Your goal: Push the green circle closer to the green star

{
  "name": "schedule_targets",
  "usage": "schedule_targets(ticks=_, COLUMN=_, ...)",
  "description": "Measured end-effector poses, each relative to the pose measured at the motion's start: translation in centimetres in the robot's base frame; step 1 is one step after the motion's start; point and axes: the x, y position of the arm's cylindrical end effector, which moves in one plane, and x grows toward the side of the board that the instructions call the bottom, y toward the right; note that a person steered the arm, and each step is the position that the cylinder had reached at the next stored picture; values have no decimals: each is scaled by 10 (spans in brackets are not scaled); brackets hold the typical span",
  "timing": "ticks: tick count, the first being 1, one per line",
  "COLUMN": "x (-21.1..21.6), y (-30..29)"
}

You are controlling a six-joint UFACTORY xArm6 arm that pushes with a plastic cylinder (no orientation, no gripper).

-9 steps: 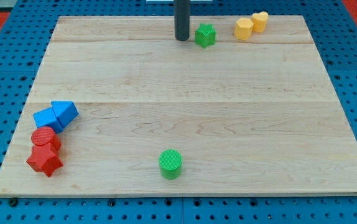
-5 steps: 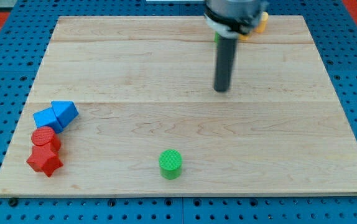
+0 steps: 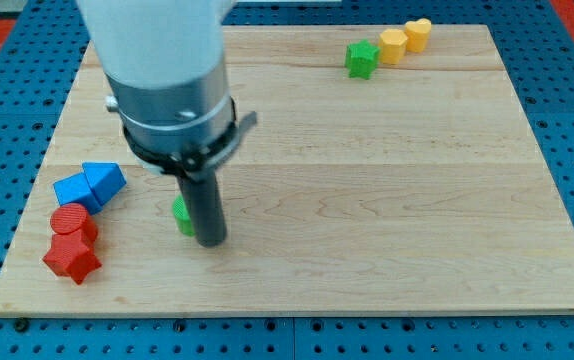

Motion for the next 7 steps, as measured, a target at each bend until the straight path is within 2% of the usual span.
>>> schedule_targets(ticks=2, x=14, y=-62)
schedule_targets(ticks=3, x=-36, y=-45)
schedule_targets(ticks=5, x=-130, y=45)
schedule_targets(ticks=6, x=-156, y=36)
schedule_targets(ticks=7, x=-162, y=-23)
